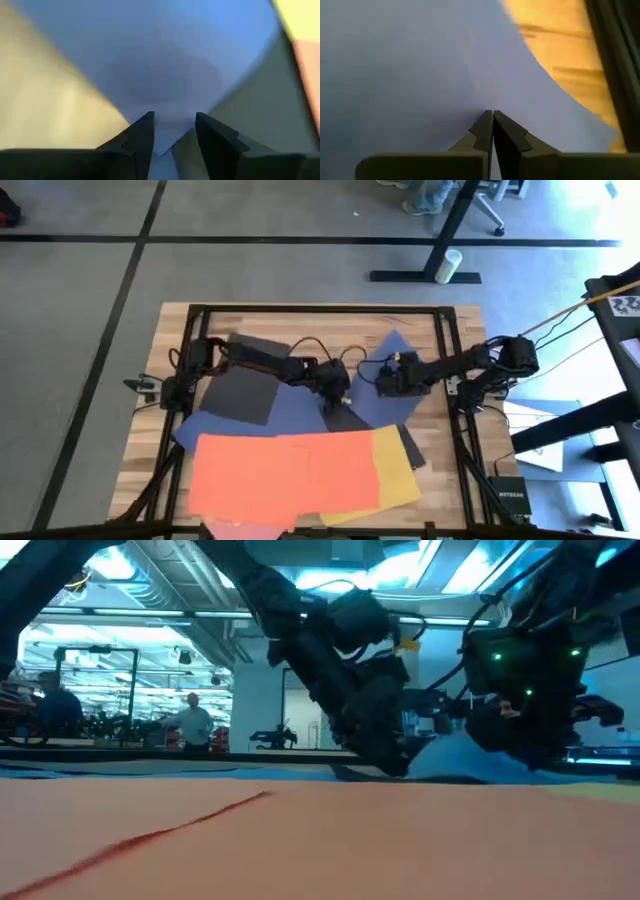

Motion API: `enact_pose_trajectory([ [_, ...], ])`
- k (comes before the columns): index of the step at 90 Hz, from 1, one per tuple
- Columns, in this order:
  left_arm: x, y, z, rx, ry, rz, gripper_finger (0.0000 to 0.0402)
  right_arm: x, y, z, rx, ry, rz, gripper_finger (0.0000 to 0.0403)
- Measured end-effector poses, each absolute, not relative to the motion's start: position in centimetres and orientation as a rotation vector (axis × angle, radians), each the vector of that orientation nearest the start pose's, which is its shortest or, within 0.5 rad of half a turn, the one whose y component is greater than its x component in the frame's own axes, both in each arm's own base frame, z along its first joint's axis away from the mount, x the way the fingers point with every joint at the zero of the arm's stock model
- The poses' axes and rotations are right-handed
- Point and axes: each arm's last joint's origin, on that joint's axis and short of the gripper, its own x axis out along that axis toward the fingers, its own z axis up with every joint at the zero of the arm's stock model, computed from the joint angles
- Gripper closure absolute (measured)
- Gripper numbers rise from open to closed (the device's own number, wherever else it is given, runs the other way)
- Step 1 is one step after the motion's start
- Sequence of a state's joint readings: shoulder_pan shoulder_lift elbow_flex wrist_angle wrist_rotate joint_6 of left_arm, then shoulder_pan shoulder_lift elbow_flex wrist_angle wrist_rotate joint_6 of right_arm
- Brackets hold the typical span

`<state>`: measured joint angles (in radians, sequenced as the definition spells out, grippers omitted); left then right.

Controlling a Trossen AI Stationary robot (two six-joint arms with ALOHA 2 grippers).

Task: Organize paper
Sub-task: Move the blue paper to the top right of the table

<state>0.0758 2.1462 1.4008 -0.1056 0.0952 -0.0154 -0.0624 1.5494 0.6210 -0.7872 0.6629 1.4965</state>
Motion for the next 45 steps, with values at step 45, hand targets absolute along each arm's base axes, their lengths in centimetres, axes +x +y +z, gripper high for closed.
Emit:
enact_pose_trajectory([
  [45, 44.6, 1.9, 17.4, -0.07, 0.76, 0.003, 0.0273, 23.3, -0.6, 13.3, 0.763, 0.964, -1.355, 0.0403],
])
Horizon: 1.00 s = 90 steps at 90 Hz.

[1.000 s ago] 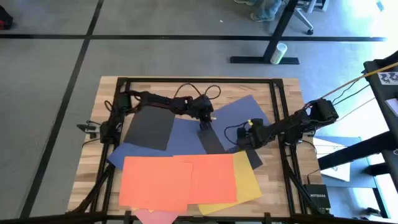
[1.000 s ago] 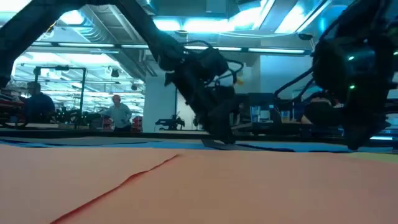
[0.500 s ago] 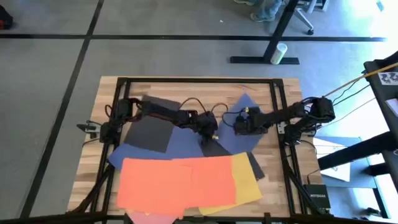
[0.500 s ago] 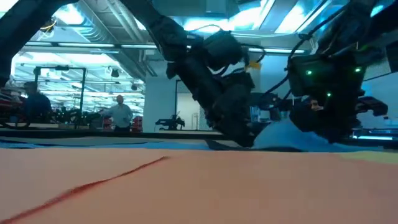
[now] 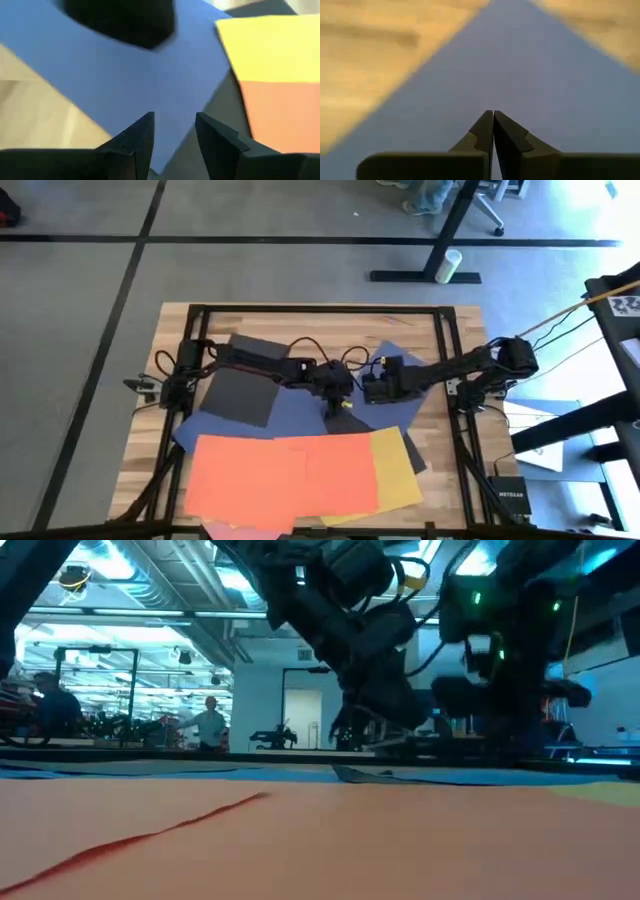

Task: Organize paper
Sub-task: Move the blue paper to the top right of the table

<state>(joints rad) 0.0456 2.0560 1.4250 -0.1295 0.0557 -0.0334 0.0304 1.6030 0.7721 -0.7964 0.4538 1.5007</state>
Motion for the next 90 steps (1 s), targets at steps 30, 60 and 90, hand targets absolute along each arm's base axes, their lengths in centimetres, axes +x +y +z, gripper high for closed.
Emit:
enact_pose_trajectory([
  [30, 44.6, 2.0, 17.4, -0.029, 0.746, 0.034, 0.0273, 23.5, -2.6, 11.5, 0.693, 1.051, -1.352, 0.0403],
  [60, 44.6, 1.6, 17.0, -0.018, 0.764, 0.022, 0.0273, 24.0, -5.1, 11.8, 0.379, 1.331, -1.029, 0.0403],
  [90, 42.3, 0.7, 19.9, 0.048, 0.87, -0.023, 0.0273, 26.7, -4.7, 18.5, 0.078, 1.375, -1.096, 0.0403],
])
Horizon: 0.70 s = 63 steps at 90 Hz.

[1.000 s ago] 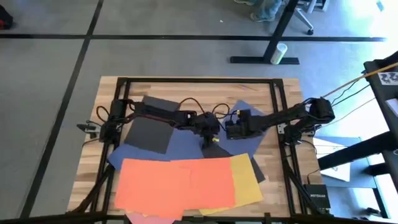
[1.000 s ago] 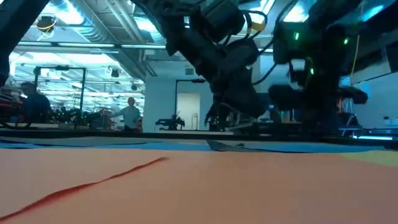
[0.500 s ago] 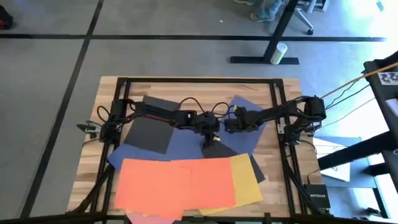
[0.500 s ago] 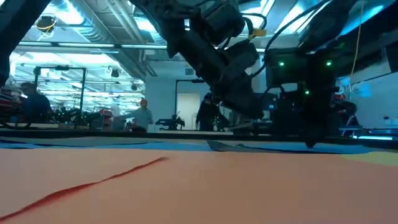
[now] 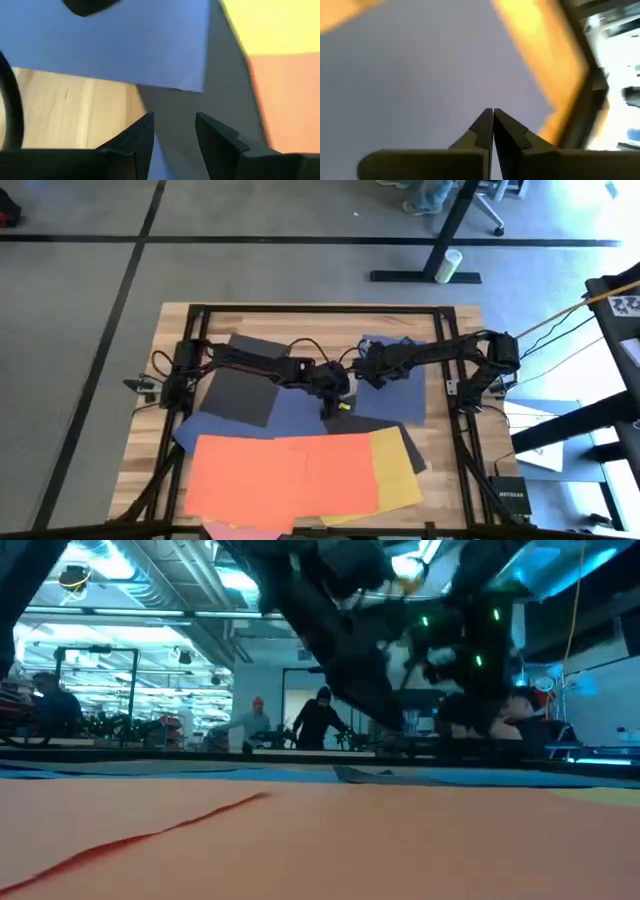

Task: Organize paper
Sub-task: Move the blue paper to the top right of the table

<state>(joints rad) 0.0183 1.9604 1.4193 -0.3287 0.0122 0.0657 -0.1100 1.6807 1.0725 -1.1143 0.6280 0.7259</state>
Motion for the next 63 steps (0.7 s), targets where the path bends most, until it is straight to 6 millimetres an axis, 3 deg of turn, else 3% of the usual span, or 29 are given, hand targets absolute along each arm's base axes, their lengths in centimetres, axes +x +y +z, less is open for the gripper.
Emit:
enact_pose_trajectory([
  [9, 40.0, 0.2, 22.1, 0.102, 0.97, -0.067, 0.0273, 27.7, -3.5, 20.1, 0.19, 1.369, -1.03, 0.0403],
  [23, 36.0, -1.2, 23.5, 0.196, 1.135, -0.089, 0.0273, 27.6, -2.8, 19.3, 0.434, 1.399, -1.004, 0.0403],
  [43, 30.7, -2.2, 23.1, 0.302, 1.283, 0.118, 0.0273, 26.1, -4.1, 17.3, 0.554, 1.43, -1.098, 0.0403],
  [63, 26.1, -2.5, 22.0, 0.249, 1.314, 0.24, 0.0273, 24.6, -6.5, 13.7, 0.721, 1.429, -1.001, 0.0403],
])
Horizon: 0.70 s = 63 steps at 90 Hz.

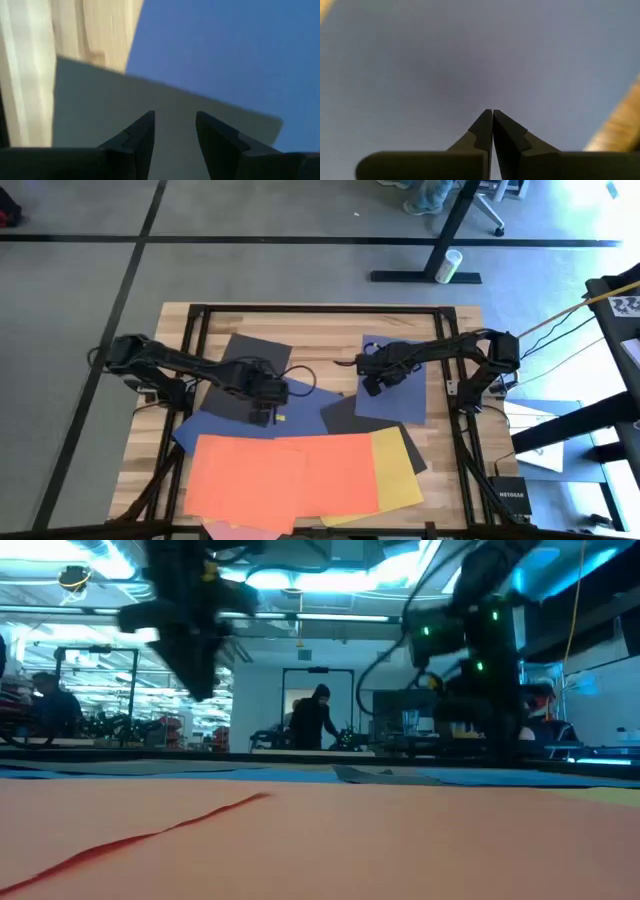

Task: Organize paper
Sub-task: Move the blue paper to the top right of the table

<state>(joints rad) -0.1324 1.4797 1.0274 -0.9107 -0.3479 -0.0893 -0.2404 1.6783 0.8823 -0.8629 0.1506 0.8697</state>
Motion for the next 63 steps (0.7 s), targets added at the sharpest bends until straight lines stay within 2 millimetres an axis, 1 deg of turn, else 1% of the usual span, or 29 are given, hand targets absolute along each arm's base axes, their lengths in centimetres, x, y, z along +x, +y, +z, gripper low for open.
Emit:
enact_pose_trajectory([
  [9, 25.1, -2.4, 21.9, 0.211, 1.298, 0.27, 0.0273, 23.7, -7.3, 12.7, 0.765, 1.422, -0.972, 0.0403],
  [21, 24.2, -2.3, 21.8, 0.184, 1.295, 0.299, 0.0273, 22.7, -9.0, 12.4, 0.785, 1.449, -0.962, 0.0403],
  [33, 24.1, -2.3, 21.9, 0.178, 1.296, 0.302, 0.0273, 21.6, -11.2, 12.6, 0.79, 1.489, -0.986, 0.0403],
  [43, 24.2, -2.3, 21.9, 0.182, 1.289, 0.297, 0.0273, 20.7, -12.7, 13.0, 0.72, 1.544, -1.01, 0.0403],
  [54, 24.3, -2.3, 21.9, 0.182, 1.278, 0.294, 0.0273, 19.9, -14.0, 13.1, 0.672, 1.595, -0.985, 0.0403],
  [63, 24.4, -2.3, 22.0, 0.183, 1.266, 0.291, 0.0273, 19.6, -14.6, 12.7, 0.636, 1.634, -0.951, 0.0403],
])
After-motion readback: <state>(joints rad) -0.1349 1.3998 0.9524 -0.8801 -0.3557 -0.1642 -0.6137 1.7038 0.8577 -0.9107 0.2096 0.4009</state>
